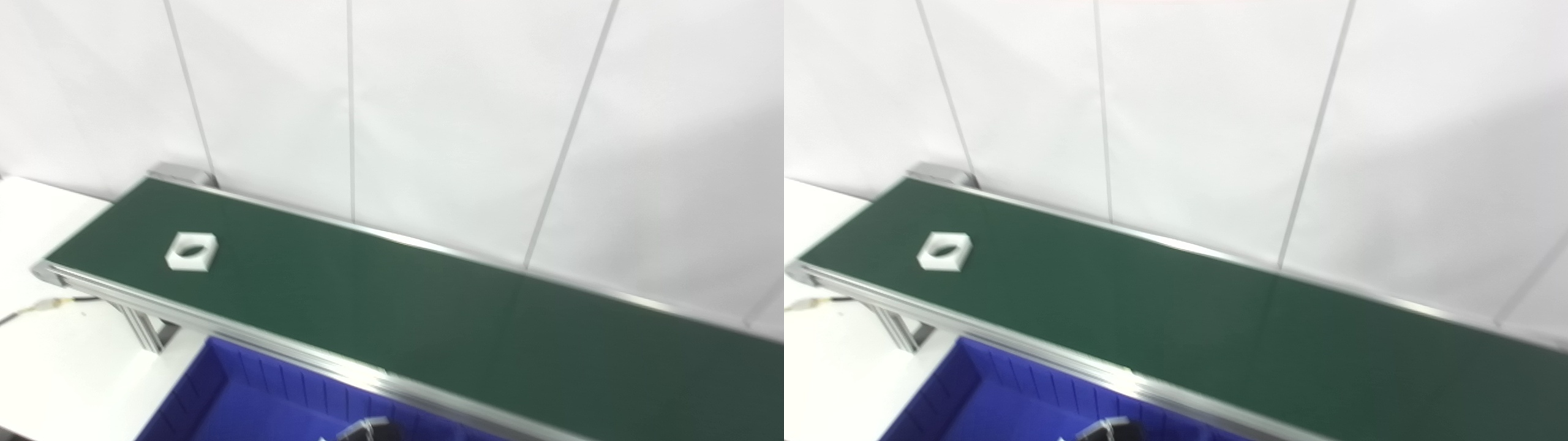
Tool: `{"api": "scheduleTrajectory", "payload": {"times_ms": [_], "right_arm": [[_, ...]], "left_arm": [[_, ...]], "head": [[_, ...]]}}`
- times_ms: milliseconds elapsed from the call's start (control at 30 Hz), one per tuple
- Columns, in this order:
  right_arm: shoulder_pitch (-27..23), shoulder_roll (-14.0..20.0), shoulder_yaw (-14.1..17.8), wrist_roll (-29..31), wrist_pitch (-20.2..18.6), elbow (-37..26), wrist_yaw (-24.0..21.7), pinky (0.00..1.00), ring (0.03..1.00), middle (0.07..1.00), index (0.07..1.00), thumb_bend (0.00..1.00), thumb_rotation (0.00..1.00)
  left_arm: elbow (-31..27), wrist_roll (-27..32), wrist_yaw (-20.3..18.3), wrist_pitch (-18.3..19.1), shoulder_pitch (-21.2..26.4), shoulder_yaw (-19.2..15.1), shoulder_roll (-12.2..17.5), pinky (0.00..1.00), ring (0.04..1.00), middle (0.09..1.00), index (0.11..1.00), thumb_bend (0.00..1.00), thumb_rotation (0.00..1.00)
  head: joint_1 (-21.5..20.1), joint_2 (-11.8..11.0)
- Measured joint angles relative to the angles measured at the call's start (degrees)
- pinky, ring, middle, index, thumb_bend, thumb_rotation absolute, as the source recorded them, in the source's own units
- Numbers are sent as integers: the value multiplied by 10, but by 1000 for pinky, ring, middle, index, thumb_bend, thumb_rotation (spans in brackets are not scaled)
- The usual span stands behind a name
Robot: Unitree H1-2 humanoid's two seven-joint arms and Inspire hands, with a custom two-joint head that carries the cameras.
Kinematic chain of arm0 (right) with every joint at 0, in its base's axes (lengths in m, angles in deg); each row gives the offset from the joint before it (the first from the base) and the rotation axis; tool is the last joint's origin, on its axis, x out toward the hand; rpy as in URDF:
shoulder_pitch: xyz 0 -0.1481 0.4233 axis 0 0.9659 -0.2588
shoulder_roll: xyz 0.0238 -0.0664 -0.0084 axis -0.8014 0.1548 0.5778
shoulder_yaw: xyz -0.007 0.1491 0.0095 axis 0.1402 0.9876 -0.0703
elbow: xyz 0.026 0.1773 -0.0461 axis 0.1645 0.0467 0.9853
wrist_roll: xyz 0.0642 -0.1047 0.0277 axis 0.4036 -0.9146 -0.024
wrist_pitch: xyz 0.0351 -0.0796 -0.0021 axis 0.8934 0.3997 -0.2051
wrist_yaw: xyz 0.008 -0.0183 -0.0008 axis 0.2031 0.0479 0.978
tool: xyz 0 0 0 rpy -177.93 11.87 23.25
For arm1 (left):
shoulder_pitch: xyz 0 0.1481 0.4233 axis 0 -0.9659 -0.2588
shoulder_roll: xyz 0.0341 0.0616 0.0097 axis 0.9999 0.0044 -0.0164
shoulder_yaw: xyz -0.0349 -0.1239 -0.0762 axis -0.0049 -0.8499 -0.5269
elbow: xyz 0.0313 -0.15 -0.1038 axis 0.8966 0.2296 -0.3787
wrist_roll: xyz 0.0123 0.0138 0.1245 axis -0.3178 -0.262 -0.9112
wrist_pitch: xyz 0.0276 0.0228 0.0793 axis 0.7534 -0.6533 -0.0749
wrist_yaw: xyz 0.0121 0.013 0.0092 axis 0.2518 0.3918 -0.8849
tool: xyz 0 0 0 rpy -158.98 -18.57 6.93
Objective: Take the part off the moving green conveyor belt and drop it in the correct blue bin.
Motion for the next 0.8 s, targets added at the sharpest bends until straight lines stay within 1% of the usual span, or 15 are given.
{"api": "scheduleTrajectory", "payload": {"times_ms": [133,333,467,633,700,767,800], "right_arm": [[-2,3,2,10,0,3,-8,705,791,854,882,586,0],[-2,3,3,11,0,3,-12,727,798,861,895,586,0],[-2,4,4,11,0,3,-12,725,795,863,905,582,0],[-2,5,3,5,0,3,-10,709,778,846,891,582,0],[-2,5,5,8,0,3,-10,701,772,841,886,584,0],[-2,4,6,10,0,3,-10,695,772,842,886,579,0],[-2,4,6,11,0,3,-10,694,773,843,887,579,0]], "left_arm": [[17,1,0,0,11,0,0,693,681,688,673,807,0],[20,0,2,0,11,1,0,689,676,678,663,810,0],[20,-1,12,0,11,5,0,686,674,677,660,797,0],[20,0,12,0,11,9,0,683,676,678,660,807,0],[20,0,13,0,11,9,0,679,675,678,660,814,0],[20,0,13,0,11,9,0,673,673,678,661,826,0],[20,0,13,0,11,9,0,672,673,678,662,828,0]], "head": [[16,-4],[20,-1],[8,5],[-2,8],[-7,15],[-7,15],[-10,20]]}}
